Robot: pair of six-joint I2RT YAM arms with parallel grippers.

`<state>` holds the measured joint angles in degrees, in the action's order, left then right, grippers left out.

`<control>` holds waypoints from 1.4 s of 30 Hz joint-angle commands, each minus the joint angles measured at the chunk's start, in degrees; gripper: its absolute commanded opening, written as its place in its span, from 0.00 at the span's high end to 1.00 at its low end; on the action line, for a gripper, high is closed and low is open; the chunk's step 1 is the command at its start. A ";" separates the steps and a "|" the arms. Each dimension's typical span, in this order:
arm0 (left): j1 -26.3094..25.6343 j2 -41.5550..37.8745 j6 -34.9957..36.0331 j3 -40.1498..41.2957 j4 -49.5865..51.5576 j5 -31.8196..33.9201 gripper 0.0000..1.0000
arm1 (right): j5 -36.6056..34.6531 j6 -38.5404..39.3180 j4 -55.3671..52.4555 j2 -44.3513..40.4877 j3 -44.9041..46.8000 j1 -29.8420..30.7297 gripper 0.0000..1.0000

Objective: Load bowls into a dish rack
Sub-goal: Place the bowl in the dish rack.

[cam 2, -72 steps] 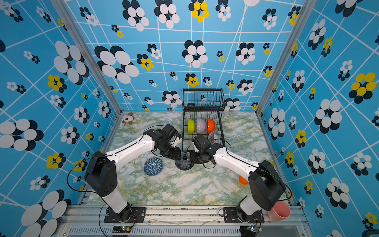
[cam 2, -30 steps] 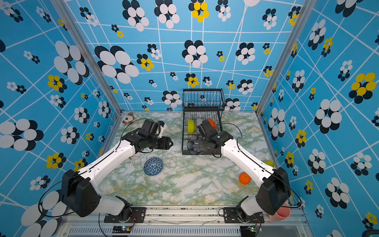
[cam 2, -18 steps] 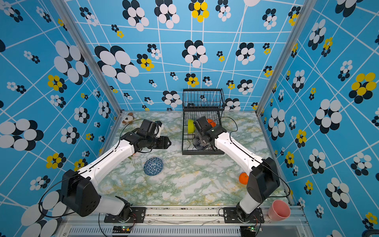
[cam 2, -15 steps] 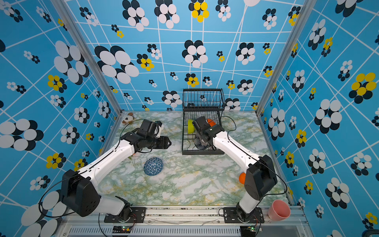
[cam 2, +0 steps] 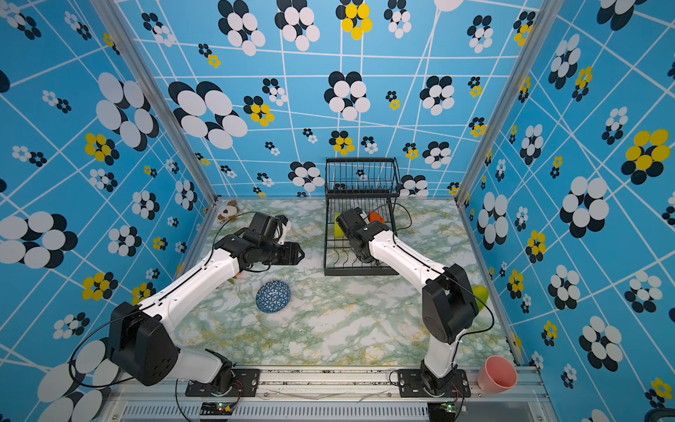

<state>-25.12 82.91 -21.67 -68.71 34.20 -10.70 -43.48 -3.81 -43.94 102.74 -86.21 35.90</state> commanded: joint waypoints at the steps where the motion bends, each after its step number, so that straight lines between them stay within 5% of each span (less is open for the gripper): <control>1: 0.51 0.14 -0.30 0.25 -0.27 0.30 0.31 | -4.81 1.80 2.62 1.49 -1.94 0.82 1.00; 42: 0.69 -0.65 0.01 0.25 -0.09 1.12 0.31 | -20.28 13.75 10.62 13.67 -3.09 5.23 1.00</control>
<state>-25.08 82.91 -21.65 -68.71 34.22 -10.46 -59.81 8.93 -35.05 115.28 -87.33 40.58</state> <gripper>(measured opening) 0.692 0.086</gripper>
